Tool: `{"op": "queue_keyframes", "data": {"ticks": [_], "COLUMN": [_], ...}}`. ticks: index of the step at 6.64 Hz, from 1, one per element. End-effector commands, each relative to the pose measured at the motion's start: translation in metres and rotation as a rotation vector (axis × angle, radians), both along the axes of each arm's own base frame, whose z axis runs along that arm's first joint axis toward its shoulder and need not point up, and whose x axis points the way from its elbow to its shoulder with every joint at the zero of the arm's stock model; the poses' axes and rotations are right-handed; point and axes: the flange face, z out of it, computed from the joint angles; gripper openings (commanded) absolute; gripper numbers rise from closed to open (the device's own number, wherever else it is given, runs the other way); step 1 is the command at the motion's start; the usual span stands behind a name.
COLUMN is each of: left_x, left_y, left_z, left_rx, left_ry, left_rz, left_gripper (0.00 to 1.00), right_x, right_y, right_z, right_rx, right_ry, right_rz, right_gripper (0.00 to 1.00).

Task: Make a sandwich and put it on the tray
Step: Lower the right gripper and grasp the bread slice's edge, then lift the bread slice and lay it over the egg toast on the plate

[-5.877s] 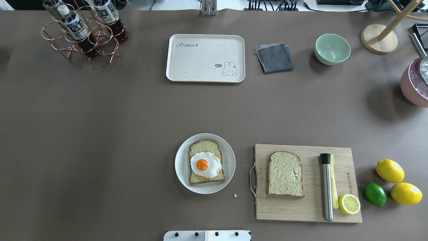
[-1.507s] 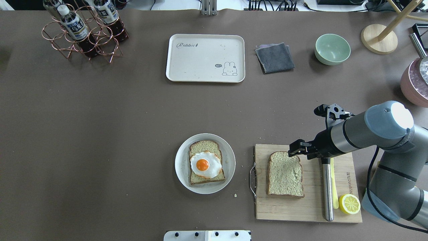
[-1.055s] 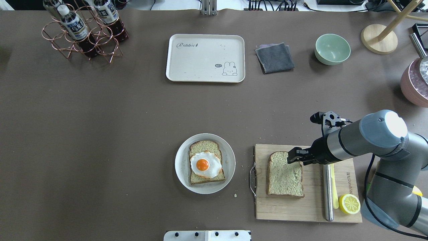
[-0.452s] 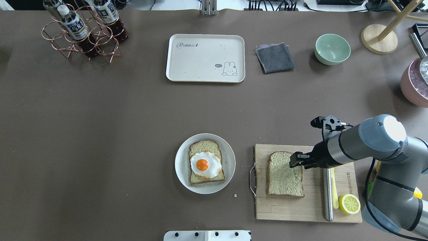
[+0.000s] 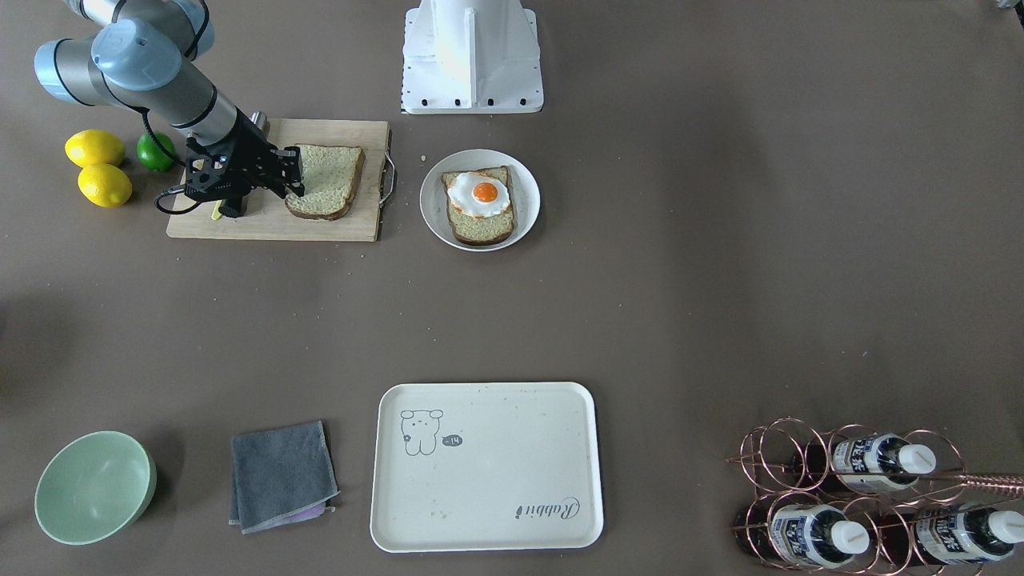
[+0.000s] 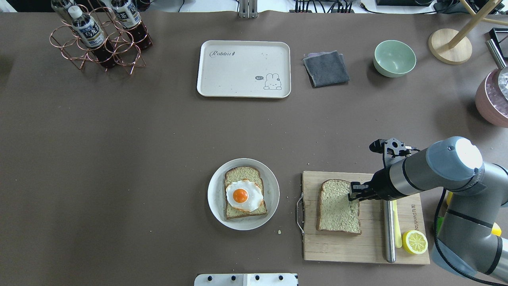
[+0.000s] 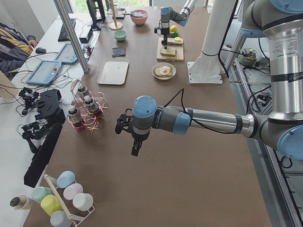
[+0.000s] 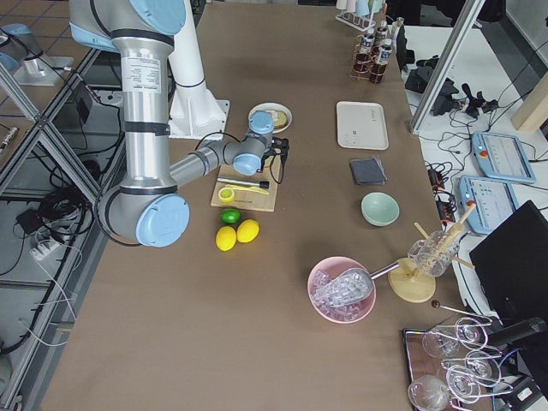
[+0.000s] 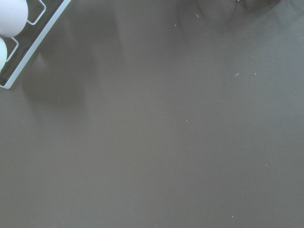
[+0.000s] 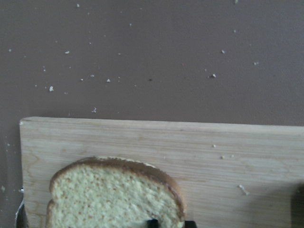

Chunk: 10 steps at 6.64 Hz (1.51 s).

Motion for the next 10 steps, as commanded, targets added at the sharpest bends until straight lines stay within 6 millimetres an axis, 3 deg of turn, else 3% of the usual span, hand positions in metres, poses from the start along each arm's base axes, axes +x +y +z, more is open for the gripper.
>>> {"op": "queue_keyframes", "data": {"ticks": [1,2,3,5,6,8,10], "left_x": [0.000,0.000,0.000,0.002,0.002,0.002,0.002], "left_y": [-0.001,-0.002,-0.002,-0.001,-0.001,0.001,0.001], "left_z": [-0.003,-0.004,-0.005,-0.004,-0.001,0.001,0.002], "left_rx": [0.007,0.009,0.009,0.002,-0.004,-0.009,-0.011], "left_ry": [0.000,0.000,0.000,0.030,0.030,0.030,0.029], "left_rz": [0.000,0.000,-0.001,0.007,0.007,0.007,0.008], "left_gripper": [0.98,0.98,0.98,0.98,0.98,0.98,0.98], "right_x": [-0.004,0.004,0.020,0.001,-0.023,-0.092,-0.143], "right_y": [-0.002,-0.009,-0.025,-0.044,-0.049,-0.048,-0.052], "right_z": [-0.008,-0.022,-0.064,-0.142,-0.157,-0.189,-0.201], "right_rx": [0.002,0.014,0.055,0.107,0.093,0.093,0.124], "right_ry": [-0.013,-0.040,-0.115,-0.244,-0.261,-0.280,-0.262], "right_rz": [0.000,0.014,0.046,0.061,0.056,0.004,0.001], "right_gripper": [0.00,0.00,0.00,0.00,0.00,0.00,0.00]}}
